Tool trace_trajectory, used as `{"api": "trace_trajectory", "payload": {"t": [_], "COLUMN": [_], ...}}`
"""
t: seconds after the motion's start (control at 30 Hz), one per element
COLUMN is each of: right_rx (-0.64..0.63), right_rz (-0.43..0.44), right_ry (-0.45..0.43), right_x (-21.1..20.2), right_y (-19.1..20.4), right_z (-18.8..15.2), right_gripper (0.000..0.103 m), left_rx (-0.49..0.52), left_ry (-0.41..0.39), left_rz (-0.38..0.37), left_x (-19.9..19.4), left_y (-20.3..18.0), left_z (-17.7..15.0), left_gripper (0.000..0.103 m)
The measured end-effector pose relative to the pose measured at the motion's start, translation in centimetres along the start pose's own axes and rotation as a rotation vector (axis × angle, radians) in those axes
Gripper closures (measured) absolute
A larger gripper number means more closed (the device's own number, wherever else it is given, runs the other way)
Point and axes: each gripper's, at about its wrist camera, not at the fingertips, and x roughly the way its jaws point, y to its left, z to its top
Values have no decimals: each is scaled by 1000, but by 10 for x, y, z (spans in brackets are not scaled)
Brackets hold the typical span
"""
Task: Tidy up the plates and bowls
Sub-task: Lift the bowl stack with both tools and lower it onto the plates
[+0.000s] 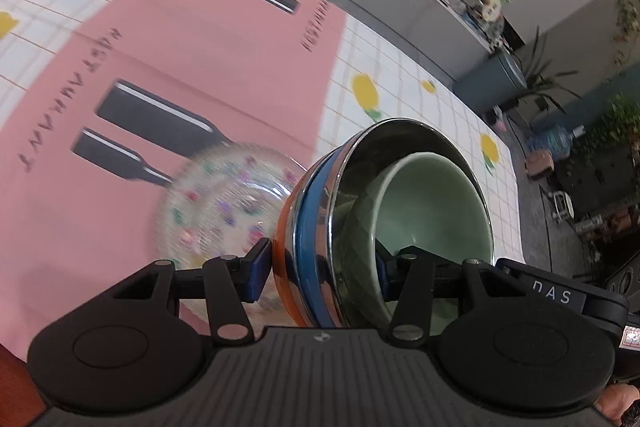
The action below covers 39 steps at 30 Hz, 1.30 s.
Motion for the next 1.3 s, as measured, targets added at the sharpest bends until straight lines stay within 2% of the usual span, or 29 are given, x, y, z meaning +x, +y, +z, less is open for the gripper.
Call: {"api": "trace_trajectory", "payload": {"t": [0.23,0.47,1.1,1.17,1.27,1.3], "right_rx": [-36,-58,-75,-84,-99,-107], "right_rz": [9,-15,-18,-23,-37,-41], "right_ry": [54,96,98,96,73,63], "right_x": [29,49,62,63,58,56], "right_y": [29,33,31,33,36,37], "right_z": [3,3,5,5,4,4], "right_gripper": [64,64,62,61,59,56], "left_rx": [-59,-101,-81,-80,-46,-29], "left_ry": [-3,21,-4,-7,-44,-60], "left_rz": [28,33,51,56,91,109], "left_x": [-2,10,20,18,13,12], "left_y": [28,45,40,41,36,34], "left_z": [9,9,9,9,7,7], "left_gripper": [46,46,46,44,33,31]}}
